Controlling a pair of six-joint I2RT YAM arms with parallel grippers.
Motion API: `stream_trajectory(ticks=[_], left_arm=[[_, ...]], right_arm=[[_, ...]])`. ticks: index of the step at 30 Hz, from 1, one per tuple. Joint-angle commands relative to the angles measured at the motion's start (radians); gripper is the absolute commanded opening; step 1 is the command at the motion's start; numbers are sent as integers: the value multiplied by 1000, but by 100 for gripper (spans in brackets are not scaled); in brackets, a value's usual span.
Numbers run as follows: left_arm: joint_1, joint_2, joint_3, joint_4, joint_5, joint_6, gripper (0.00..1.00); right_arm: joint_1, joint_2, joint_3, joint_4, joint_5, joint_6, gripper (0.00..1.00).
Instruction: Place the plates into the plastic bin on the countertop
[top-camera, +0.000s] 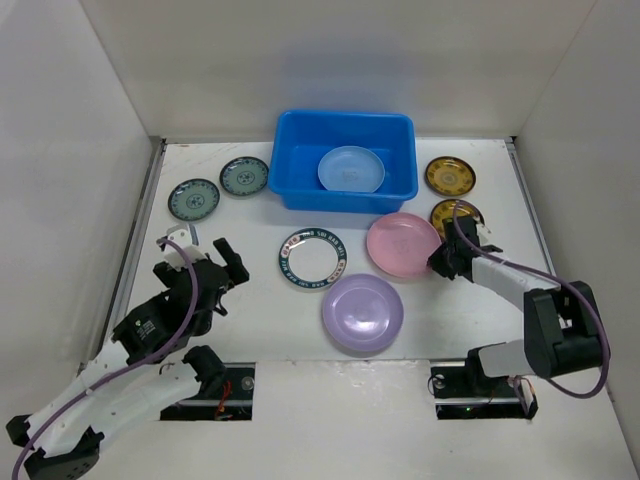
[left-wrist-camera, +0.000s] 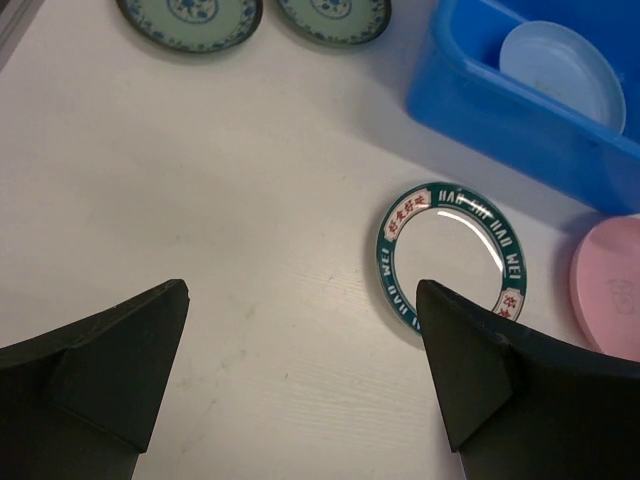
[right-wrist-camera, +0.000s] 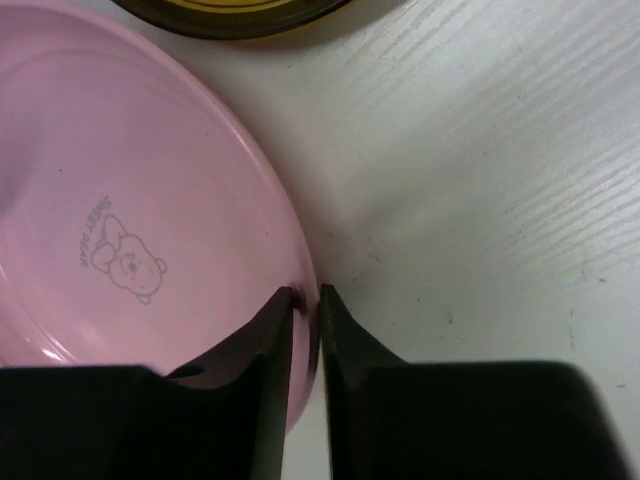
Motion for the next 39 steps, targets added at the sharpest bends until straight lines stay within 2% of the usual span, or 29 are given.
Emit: stream_trajectory(ticks=[1, 2, 4, 7, 10, 13, 17, 21, 29, 34, 39], left_arm=[[8, -14, -22, -46, 18, -60, 100], [11, -17, -23, -46, 24, -60, 100], [15, -25, -26, -46, 29, -58, 100], [21, -37, -31, -46, 29, -61, 100], [34, -40, -36, -40, 29, -54, 100], [48, -33, -42, -30, 36, -52, 100], [54, -14, -54, -1, 75, -43, 100], [54, 0, -83, 52, 141, -29, 100], [67, 55, -118, 131, 237, -49, 100], [68, 116, -122, 157, 262, -69, 100], [65, 180, -143, 227, 293, -109, 100]], right_arm=[[8, -6, 39, 15, 33, 8, 11], [10, -19, 39, 1, 33, 10, 5], [21, -63, 38, -40, 33, 16, 0], [85, -205, 41, -151, 55, 39, 0], [203, -395, 88, -344, 115, 112, 0], [332, -555, 201, -552, 187, 214, 0], [404, -583, 416, -691, 259, 229, 0], [346, -401, 635, -612, 243, 61, 1], [131, 186, 1076, -440, 112, -182, 3], [65, 518, 1389, -444, 51, -257, 3], [31, 795, 1637, -449, -32, -265, 4]])
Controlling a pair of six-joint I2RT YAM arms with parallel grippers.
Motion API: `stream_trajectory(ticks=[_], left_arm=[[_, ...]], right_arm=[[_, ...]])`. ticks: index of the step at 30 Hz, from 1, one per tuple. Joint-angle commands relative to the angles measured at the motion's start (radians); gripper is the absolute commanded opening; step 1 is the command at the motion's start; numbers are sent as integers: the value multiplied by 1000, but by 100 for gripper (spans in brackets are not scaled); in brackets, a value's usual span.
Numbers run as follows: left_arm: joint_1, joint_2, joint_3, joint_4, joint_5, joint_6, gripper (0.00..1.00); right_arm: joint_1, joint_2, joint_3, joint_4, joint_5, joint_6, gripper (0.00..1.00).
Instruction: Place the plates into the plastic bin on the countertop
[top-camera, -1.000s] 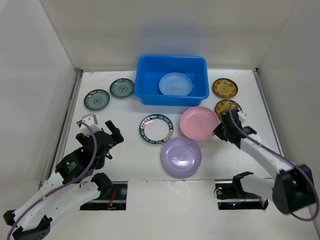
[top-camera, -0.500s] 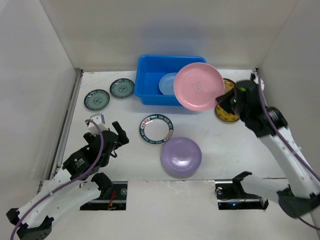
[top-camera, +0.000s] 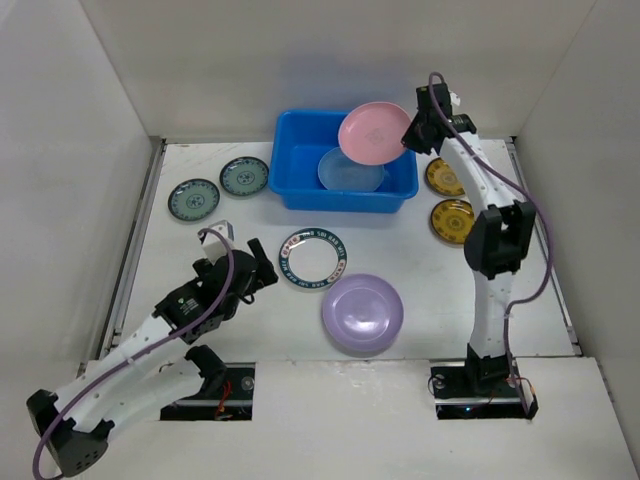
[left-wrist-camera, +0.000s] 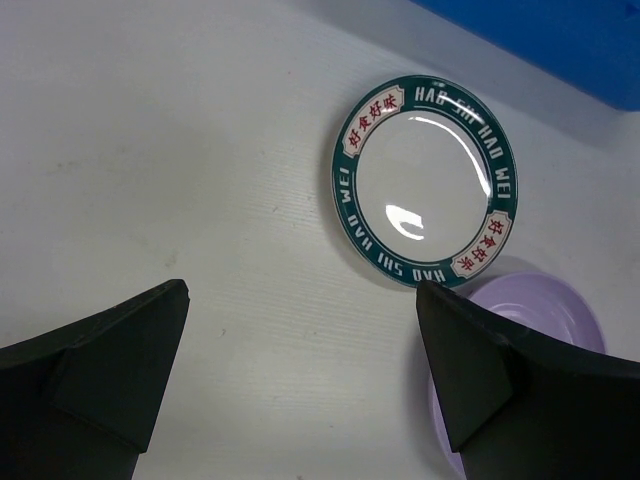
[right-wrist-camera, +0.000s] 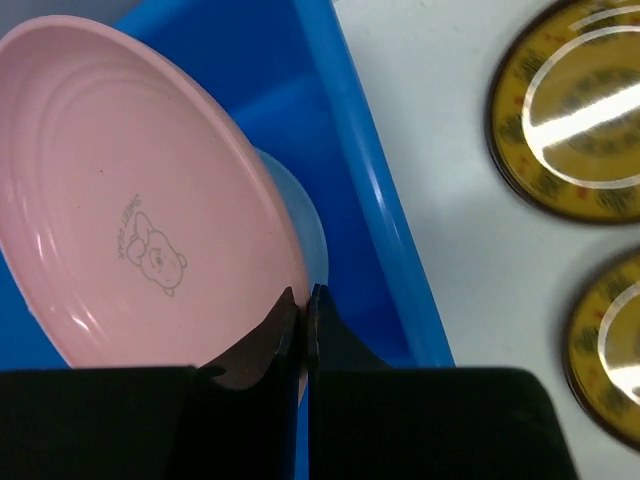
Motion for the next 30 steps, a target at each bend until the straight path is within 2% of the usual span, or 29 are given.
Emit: stream_trajectory(ticks=[1, 8, 10, 11, 12, 16, 19, 21, 26, 30], left_arm=[[0, 38, -20, 82, 31, -48, 100], [-31, 158, -17, 161, 53, -111, 100], [-45, 189, -11, 181, 53, -117, 100], [-51, 201, -8, 194, 53, -117, 100], [-57, 216, -6, 207, 53, -113, 100], [-62, 255, 1, 233, 87, -103, 100], [-69, 276, -9, 261, 137, -93, 100], [-79, 278, -31, 286, 163, -93, 100], [-111, 276, -91, 338, 237, -94, 94], [-161, 281, -146, 398, 272, -111, 90]], right_arm=[[-13, 99, 172, 45, -86, -33, 4], [-8, 312, 307, 45, -154, -27, 11], [-8, 338, 307, 54, -168, -22, 17], [-8, 346, 307, 58, -168, -22, 21], [-8, 349, 306, 62, -162, -25, 33], [7, 308, 281, 67, -146, -39, 60], [30, 183, 173, 108, -133, -73, 70], [61, 43, 44, 169, -117, -103, 73], [183, -405, -324, 304, 2, -172, 80], [285, -660, -560, 292, 88, -166, 81]])
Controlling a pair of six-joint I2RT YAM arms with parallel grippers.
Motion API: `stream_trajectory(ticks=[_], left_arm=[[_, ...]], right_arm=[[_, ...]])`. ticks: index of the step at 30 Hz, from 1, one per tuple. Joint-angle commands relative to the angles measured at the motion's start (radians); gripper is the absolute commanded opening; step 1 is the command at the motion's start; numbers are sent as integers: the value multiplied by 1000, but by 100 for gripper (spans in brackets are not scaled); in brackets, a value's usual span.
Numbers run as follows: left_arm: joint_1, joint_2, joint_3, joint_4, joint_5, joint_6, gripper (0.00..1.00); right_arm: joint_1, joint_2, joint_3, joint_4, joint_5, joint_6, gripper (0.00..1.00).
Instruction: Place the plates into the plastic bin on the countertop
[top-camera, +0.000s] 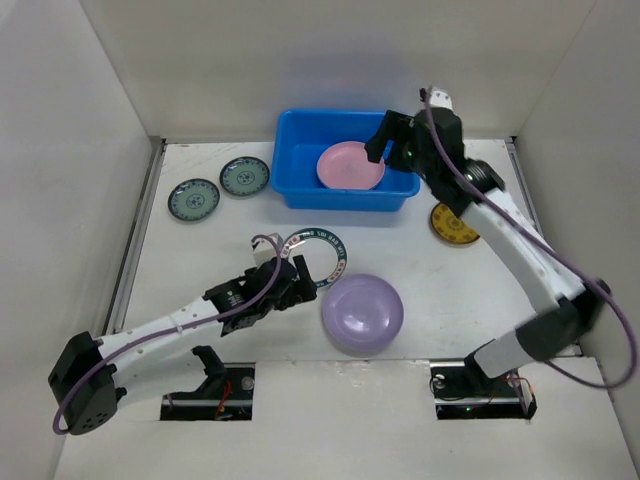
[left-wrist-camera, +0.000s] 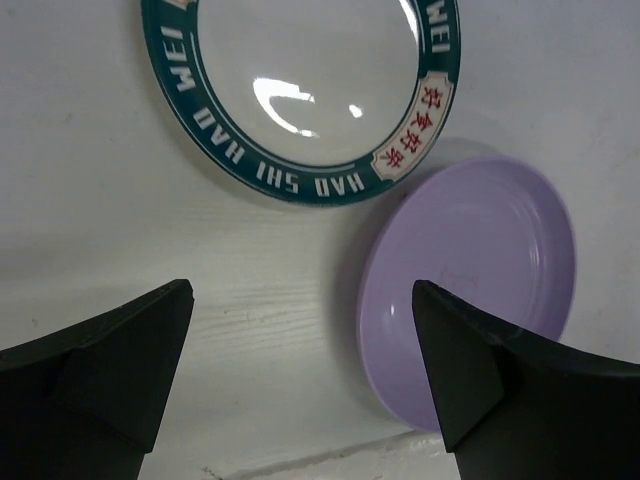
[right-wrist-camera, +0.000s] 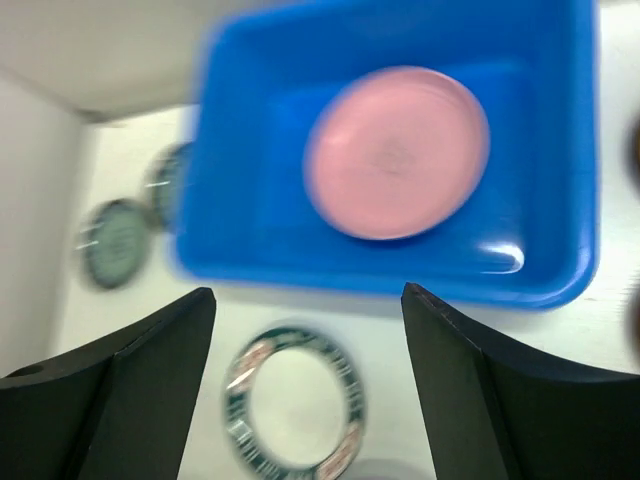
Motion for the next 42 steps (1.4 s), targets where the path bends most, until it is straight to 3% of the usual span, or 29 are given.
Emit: stream_trajectory(ticks=[1, 8, 14, 20, 22, 28, 31, 36, 39, 42], left_arm=[[-48, 3, -46, 87, 49, -21, 89], [-157, 77, -123, 236, 37, -101, 80], [-212, 178, -127, 330, 31, -104, 76], [-231, 298, -104, 368, 28, -78, 66], [-229, 330, -100, 368, 23, -75, 57], [-235, 323, -98, 348, -1, -72, 10], [-251, 245, -91, 284, -18, -72, 3], [-284, -8, 18, 7, -104, -55, 1], [-249, -119, 167, -194, -161, -20, 2], [-142, -136, 341, -319, -216, 84, 3]], right_arm=[[70, -207, -187, 57, 121, -12, 81], [231, -547, -569, 34, 241, 114, 81], [277, -696, -696, -23, 250, 215, 81], [305, -771, -750, -45, 269, 261, 80], [308, -783, -762, -51, 275, 275, 80], [313, -811, -802, -51, 275, 319, 80], [311, -829, -825, -52, 275, 328, 80], [271, -878, -862, -52, 250, 322, 81], [224, -894, -862, -62, 215, 296, 81], [141, -909, -873, -77, 206, 282, 81]])
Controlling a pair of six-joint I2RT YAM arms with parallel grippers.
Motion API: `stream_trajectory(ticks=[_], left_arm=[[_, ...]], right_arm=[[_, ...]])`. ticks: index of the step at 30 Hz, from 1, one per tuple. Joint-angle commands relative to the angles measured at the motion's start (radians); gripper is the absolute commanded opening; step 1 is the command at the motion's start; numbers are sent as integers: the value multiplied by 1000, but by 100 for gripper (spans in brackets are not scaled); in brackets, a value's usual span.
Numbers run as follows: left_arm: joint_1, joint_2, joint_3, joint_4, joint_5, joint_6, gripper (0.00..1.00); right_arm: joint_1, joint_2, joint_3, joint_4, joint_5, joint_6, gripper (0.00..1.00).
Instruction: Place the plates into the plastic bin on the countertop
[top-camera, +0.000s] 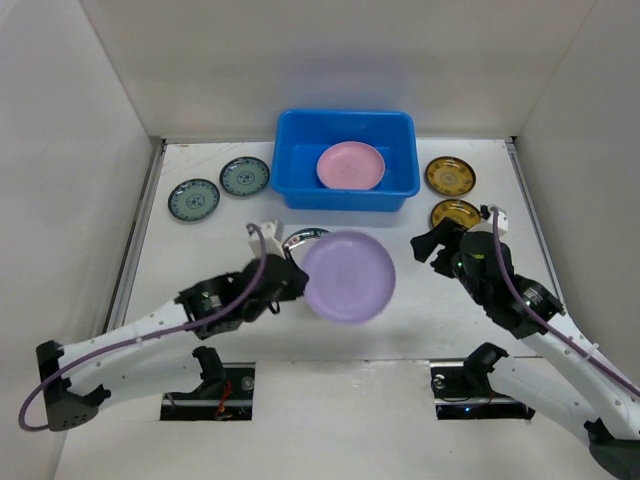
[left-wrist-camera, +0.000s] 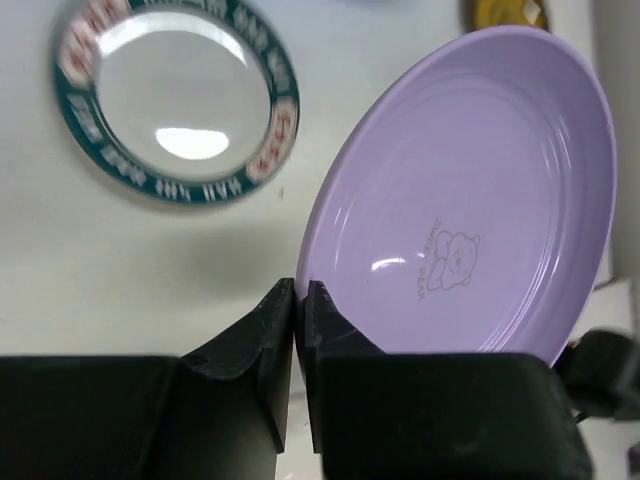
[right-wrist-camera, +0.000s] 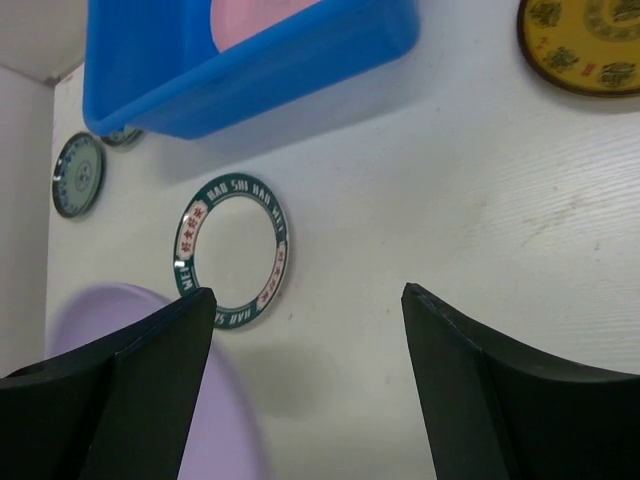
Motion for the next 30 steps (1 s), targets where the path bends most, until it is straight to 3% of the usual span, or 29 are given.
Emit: stream_trajectory(ticks=[1, 5, 9, 14, 20, 30], left_arm=[[134, -17, 218, -177, -113, 138, 3], [382, 142, 441, -133, -27, 305, 4], [562, 382, 640, -1, 143, 367, 4], [614, 679, 863, 122, 186, 428, 5], [642, 1004, 1086, 232, 255, 456, 5], [719, 1318, 1289, 384, 330, 506, 6]], right_arm=[[-93, -24, -18, -2, -25, -20, 82], [-232, -14, -64, 40, -136, -29, 82], [-317, 18, -124, 133, -286, -41, 82], [-318, 103, -184, 257, -400, -81, 82], [-231, 153, -233, 363, -417, -100, 81], [-162, 225, -218, 406, -403, -100, 81]])
